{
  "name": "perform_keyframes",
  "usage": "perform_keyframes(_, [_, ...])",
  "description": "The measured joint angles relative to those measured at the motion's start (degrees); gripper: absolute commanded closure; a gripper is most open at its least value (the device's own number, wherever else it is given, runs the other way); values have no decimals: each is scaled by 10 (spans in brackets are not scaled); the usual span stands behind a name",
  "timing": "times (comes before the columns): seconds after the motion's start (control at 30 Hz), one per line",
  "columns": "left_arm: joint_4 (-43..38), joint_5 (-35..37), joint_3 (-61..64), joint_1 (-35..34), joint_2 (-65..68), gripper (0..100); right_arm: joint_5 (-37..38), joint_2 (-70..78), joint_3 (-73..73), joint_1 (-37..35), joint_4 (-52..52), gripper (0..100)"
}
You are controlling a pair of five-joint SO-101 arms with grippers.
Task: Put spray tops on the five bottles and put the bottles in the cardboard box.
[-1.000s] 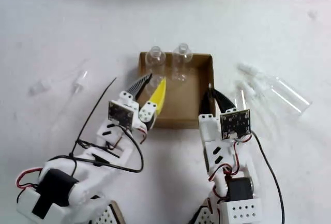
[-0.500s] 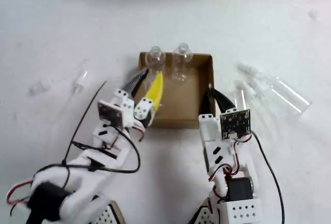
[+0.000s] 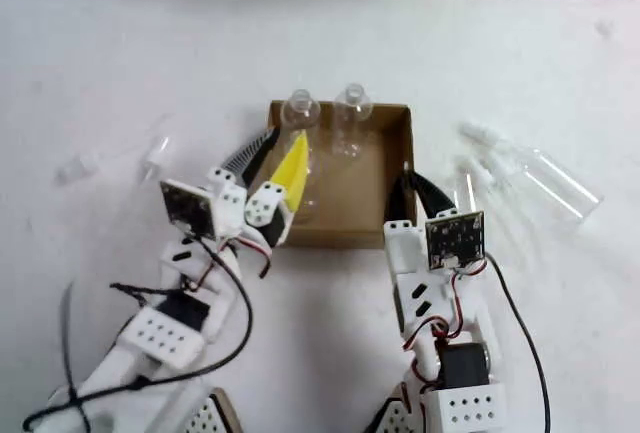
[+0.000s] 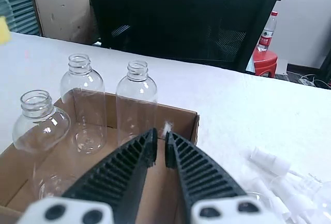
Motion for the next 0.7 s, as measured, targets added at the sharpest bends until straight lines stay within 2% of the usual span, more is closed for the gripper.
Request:
perform_keyframes(0.37, [309,2,0,-2,-359,884,0,0,0,0,0,981])
perform_keyframes(0.47, [413,2,-13,-26,-446,884,0,0,0,0,0,981])
perform_keyframes(0.7, [636,91,-128,-96,-497,884,0,0,0,0,0,981])
